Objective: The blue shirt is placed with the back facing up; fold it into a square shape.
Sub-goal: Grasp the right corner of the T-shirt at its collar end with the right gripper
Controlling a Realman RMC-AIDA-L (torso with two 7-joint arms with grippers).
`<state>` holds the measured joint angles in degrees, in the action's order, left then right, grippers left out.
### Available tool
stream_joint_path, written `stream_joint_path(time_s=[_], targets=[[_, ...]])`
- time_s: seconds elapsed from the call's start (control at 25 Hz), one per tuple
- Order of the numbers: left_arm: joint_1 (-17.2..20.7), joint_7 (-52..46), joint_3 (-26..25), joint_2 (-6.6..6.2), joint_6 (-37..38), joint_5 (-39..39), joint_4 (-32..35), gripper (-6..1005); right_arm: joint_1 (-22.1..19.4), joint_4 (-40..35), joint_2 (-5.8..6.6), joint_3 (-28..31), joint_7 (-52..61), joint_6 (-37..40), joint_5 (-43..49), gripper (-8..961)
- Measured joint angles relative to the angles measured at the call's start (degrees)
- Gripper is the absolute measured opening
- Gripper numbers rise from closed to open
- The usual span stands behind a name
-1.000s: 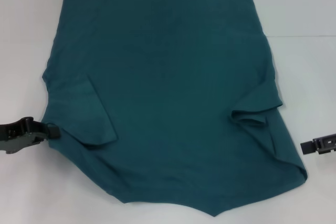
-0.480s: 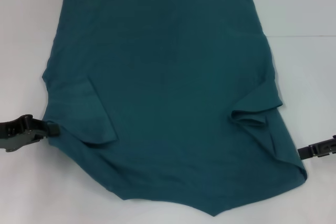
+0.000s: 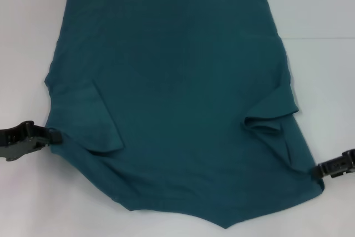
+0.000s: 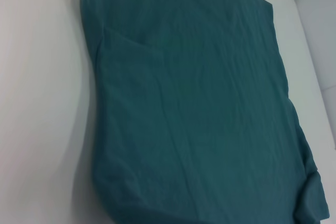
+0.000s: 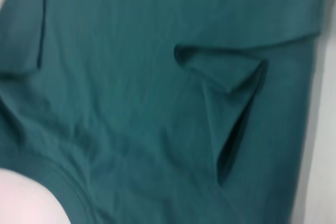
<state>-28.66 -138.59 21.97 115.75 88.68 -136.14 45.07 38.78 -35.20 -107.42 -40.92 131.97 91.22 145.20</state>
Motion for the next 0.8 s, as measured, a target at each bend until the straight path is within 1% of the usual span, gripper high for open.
stream_joint_path(time_s=[0.08,0.2,0.8], targets=[[0.0,0.0,0.0,0.01,0.0,0.0,0.0,15,0.1,-0.2,-0.3,-2.3,-0.4,-0.9,0.0,851],[0.1,0.0,0.0,0.03,0.0,0.0,0.0,16,0.2,-0.2,-0.59,-3.7,-0.4,-2.1,0.0,851],[0.5,0.0,0.0,0.18,-0.1,0.0,0.0,15,0.5,0.2,-1.46,-4.0,-0.4,-2.0,0.0,850]])
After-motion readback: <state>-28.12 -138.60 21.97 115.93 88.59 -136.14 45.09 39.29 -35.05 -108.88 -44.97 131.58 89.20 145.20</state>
